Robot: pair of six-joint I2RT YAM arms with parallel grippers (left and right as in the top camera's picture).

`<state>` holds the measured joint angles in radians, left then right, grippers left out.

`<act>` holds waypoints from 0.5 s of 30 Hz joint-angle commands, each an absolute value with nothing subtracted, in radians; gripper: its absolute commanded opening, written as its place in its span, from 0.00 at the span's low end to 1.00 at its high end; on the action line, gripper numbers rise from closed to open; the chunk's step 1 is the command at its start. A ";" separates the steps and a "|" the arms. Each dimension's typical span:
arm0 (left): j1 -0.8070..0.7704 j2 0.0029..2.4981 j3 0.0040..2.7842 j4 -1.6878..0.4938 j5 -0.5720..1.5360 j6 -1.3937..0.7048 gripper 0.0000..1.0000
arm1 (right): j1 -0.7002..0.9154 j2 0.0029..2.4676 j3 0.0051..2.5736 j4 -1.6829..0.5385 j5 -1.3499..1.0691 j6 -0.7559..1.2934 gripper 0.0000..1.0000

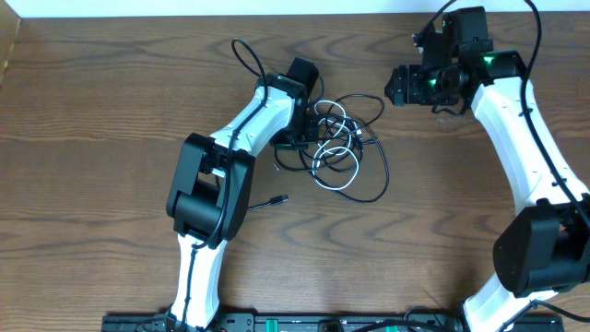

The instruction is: Untangle cables

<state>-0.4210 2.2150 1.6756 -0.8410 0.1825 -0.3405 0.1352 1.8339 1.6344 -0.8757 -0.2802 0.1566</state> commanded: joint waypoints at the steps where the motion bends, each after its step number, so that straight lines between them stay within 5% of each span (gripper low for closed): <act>1: -0.419 2.114 1.691 -0.843 0.192 -0.319 0.07 | 0.144 1.835 1.627 -0.867 -0.283 0.160 0.75; 15: -0.419 1.876 1.691 -0.845 0.348 -0.308 0.07 | 0.217 1.835 1.627 -0.799 -0.291 0.114 0.73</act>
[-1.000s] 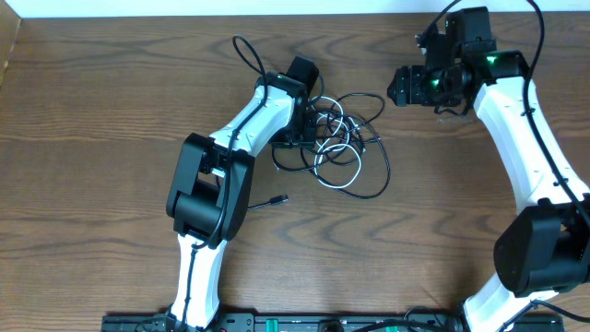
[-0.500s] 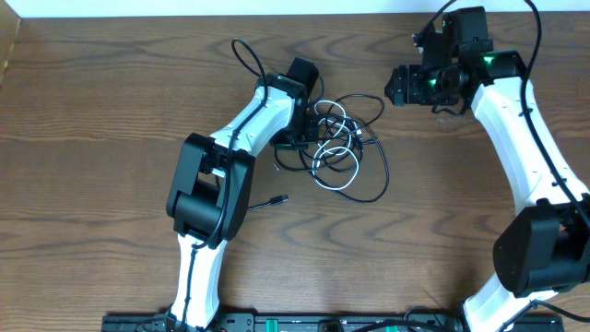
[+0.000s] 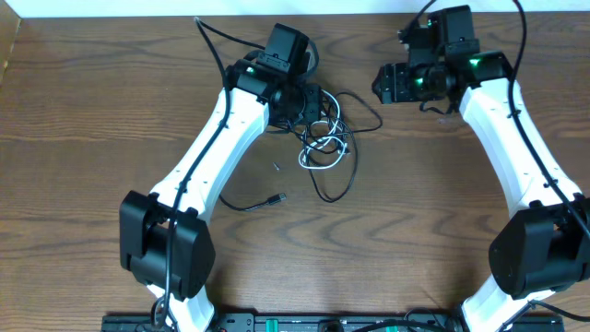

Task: Untangle cables
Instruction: 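Bring the right gripper to the bundle and grasp the white cable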

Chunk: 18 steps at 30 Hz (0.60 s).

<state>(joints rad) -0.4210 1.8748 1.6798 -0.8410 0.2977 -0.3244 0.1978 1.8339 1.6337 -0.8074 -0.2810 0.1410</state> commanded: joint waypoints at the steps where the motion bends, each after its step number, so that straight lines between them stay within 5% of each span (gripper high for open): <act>1: -0.419 1.876 1.691 -0.845 0.357 -0.308 0.07 | 0.220 1.835 1.627 -0.795 -0.292 0.114 0.73; 18: -0.419 1.876 1.691 -0.844 0.368 -0.308 0.07 | 0.250 1.953 1.626 -0.763 -0.499 0.050 0.68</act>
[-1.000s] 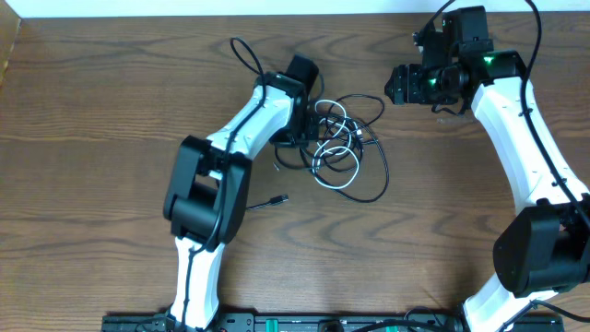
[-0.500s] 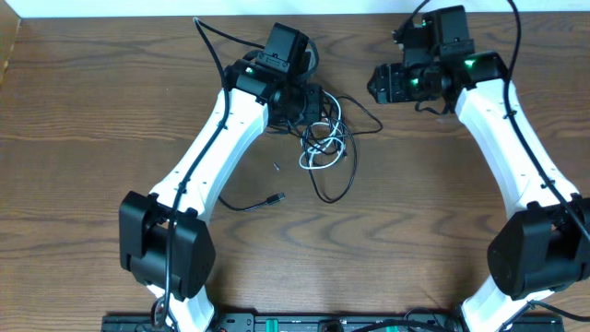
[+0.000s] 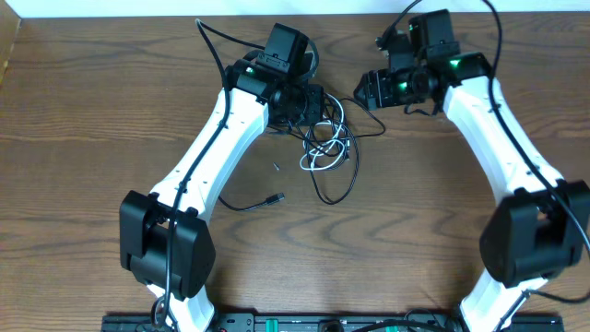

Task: Untangle cables
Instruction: 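Bring the right gripper to the bundle and grasp the white cable, then pull the white cable to the right with the right gripper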

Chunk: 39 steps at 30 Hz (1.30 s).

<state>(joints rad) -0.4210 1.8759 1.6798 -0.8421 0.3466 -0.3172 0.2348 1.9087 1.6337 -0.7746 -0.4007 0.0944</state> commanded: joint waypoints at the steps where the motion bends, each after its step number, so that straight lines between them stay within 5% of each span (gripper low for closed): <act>1: -0.419 1.876 1.691 -0.844 0.368 -0.308 0.07 | 0.251 1.958 1.626 -0.760 -0.506 0.050 0.68; 12: -0.419 1.876 1.691 -0.844 0.368 -0.309 0.07 | 0.300 2.057 1.626 -0.727 -0.507 0.044 0.59; 24: -0.410 1.876 1.691 -0.844 0.361 -0.308 0.07 | 0.315 2.133 1.626 -0.704 -0.333 0.138 0.01; 39: -0.242 1.876 1.691 -0.950 0.163 -0.271 0.08 | 0.141 1.961 1.629 -0.804 -0.214 0.142 0.01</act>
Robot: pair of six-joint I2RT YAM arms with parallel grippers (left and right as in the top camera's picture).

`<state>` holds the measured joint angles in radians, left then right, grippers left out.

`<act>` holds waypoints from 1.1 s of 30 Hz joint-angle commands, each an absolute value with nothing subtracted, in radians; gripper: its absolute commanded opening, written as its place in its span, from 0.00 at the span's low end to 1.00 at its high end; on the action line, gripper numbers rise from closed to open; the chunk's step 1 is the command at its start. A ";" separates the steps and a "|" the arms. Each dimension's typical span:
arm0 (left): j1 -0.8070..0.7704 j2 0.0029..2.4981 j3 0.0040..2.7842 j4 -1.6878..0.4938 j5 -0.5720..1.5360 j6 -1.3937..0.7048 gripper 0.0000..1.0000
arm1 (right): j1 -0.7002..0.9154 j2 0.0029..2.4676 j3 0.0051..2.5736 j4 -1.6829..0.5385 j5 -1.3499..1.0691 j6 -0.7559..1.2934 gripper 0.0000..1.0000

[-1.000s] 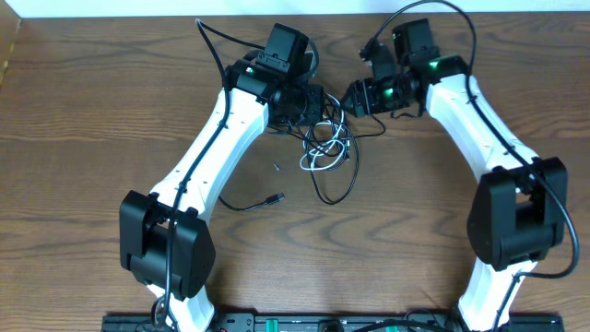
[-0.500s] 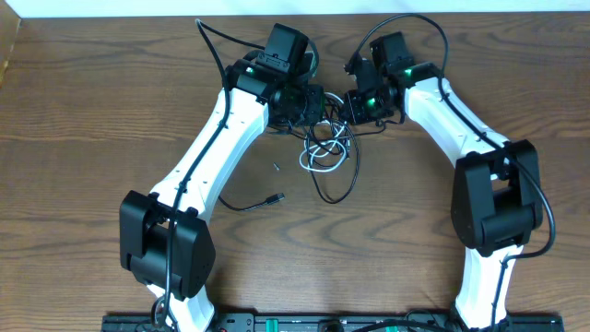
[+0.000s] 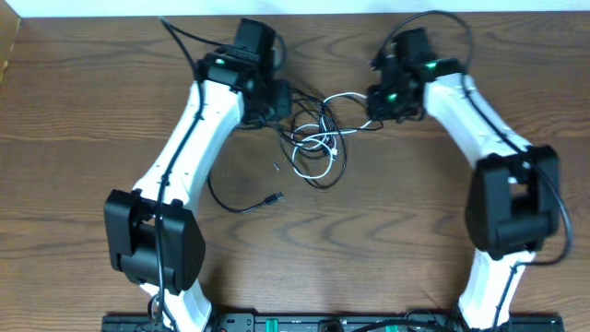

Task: Untangle cables
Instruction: 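Pull the white cable to the right with the right gripper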

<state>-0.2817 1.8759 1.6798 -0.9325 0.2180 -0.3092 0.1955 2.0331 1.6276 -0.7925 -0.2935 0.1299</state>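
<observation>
A tangle of black and white cables lies at the middle of the table's far half. My left gripper sits at the tangle's upper left, shut on strands of it. A black strand runs from there to the right. My right gripper is down at that strand's right end, and the wrist hides its fingers. One black cable trails down to a loose plug.
The arms' own black cables arc over the table's far edge behind both wrists. The table's far edge lies just beyond the grippers. A small dark speck lies between the tangle and the plug.
My left gripper has shifted left, and the tangle went with it. My right gripper has moved left and down, from just right of the tangle onto its upper right strand.
First my left gripper was in the tangle at mid-table and my right gripper hung far off to the right. Then the left had carried the tangle toward the far edge. The right stood closer at each moment and now meets the tangle.
</observation>
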 commanded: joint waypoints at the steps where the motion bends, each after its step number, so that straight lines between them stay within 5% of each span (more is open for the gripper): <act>1: -0.227 1.876 1.691 -0.960 0.163 -0.262 0.08 | 0.116 1.956 1.629 -0.817 -0.196 0.142 0.01; 33: -0.030 1.727 1.691 -0.989 0.164 -0.131 0.07 | -0.329 1.985 1.627 -0.952 -0.025 0.232 0.01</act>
<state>-0.0509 1.8065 1.6794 -0.9882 0.1951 -0.1520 -0.2970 1.9778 1.6276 -0.9497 -0.0559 0.1932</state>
